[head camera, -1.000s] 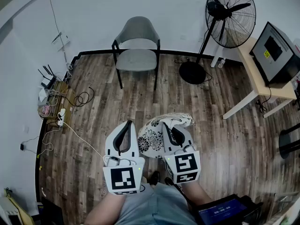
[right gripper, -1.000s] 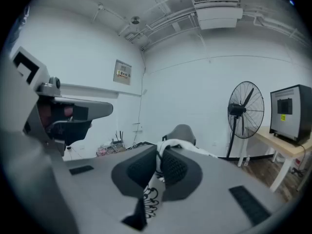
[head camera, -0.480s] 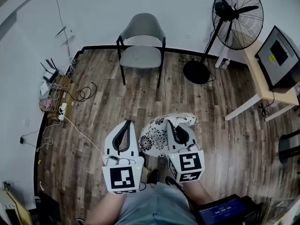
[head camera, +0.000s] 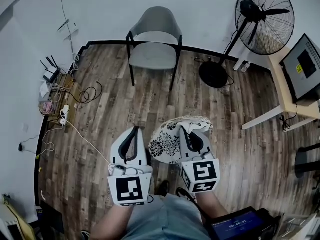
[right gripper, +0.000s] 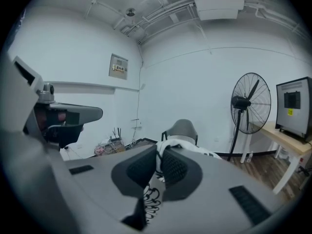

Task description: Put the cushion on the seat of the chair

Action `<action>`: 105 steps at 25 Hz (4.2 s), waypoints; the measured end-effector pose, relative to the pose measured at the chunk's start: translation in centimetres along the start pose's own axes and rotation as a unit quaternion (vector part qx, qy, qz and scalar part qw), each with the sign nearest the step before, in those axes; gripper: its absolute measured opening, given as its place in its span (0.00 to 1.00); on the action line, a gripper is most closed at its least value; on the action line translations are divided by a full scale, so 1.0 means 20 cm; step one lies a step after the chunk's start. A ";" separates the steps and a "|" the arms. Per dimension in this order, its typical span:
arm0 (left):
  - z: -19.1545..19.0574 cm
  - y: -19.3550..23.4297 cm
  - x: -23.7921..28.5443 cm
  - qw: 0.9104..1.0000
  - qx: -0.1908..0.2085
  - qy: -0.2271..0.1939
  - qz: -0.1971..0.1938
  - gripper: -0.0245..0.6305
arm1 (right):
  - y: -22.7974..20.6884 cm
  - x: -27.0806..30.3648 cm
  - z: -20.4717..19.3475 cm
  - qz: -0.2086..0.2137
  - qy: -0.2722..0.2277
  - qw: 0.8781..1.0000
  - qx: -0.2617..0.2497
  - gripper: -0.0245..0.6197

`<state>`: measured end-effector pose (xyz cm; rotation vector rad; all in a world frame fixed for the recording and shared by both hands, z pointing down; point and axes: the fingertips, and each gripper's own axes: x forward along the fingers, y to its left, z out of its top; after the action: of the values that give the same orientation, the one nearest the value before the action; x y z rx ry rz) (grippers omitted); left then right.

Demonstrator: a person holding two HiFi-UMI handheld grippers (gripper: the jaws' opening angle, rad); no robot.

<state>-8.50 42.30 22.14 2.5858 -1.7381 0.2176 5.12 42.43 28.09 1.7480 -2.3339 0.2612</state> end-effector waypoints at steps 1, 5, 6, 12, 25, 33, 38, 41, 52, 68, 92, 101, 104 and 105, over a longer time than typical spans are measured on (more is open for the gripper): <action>-0.01 0.03 0.04 1.000 0.001 0.003 0.001 0.04 | 0.00 0.05 -0.01 0.000 0.004 1.000 0.003 0.06; -0.05 0.18 0.23 1.000 0.003 0.013 0.002 0.04 | -0.02 0.29 -0.01 -0.004 0.014 1.000 0.009 0.06; -0.06 0.22 0.29 1.000 -0.001 0.015 0.002 0.04 | -0.02 0.35 0.00 -0.006 0.014 1.000 0.009 0.06; -0.01 0.47 0.60 1.000 -0.002 0.019 -0.006 0.04 | -0.03 0.70 0.15 -0.017 0.008 1.000 0.010 0.06; 0.18 0.79 1.07 0.999 0.001 -0.009 -0.033 0.04 | -0.10 1.21 0.49 -0.047 -0.025 0.999 -0.004 0.06; 0.15 0.83 1.28 0.999 0.019 -0.005 -0.047 0.04 | -0.19 1.36 0.53 -0.055 -0.026 0.998 0.005 0.06; 0.13 0.80 1.45 0.998 0.019 0.010 -0.056 0.04 | -0.30 1.50 0.53 -0.059 -0.025 0.998 0.012 0.06; 0.14 0.77 1.60 0.998 0.020 0.015 -0.061 0.04 | -0.41 1.60 0.56 -0.062 -0.028 0.998 0.012 0.06; 0.16 0.67 2.30 0.997 0.038 0.050 -0.052 0.04 | -0.84 2.09 0.75 -0.023 -0.035 0.999 0.017 0.06; 0.36 0.86 2.82 0.998 0.040 0.032 0.022 0.04 | -1.17 2.70 1.02 0.025 -0.037 0.999 0.000 0.06; 0.24 1.80 3.74 0.998 -0.007 0.051 -0.038 0.04 | -1.00 3.90 1.25 -0.039 0.009 0.999 -0.036 0.06; 0.24 1.99 3.83 0.998 -0.009 0.058 -0.022 0.04 | -0.95 4.11 1.31 -0.032 0.008 0.999 -0.043 0.06; 0.20 2.02 3.87 0.997 -0.007 0.068 -0.018 0.04 | -0.95 4.17 1.26 -0.026 0.021 0.998 -0.044 0.06; 0.18 2.03 3.87 0.997 -0.007 0.073 -0.017 0.04 | -0.95 4.19 1.24 -0.023 0.027 0.998 -0.044 0.06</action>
<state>-16.75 -44.74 25.69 2.5159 -1.6403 0.3827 -0.99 -46.80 27.49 1.7296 -2.2286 0.1931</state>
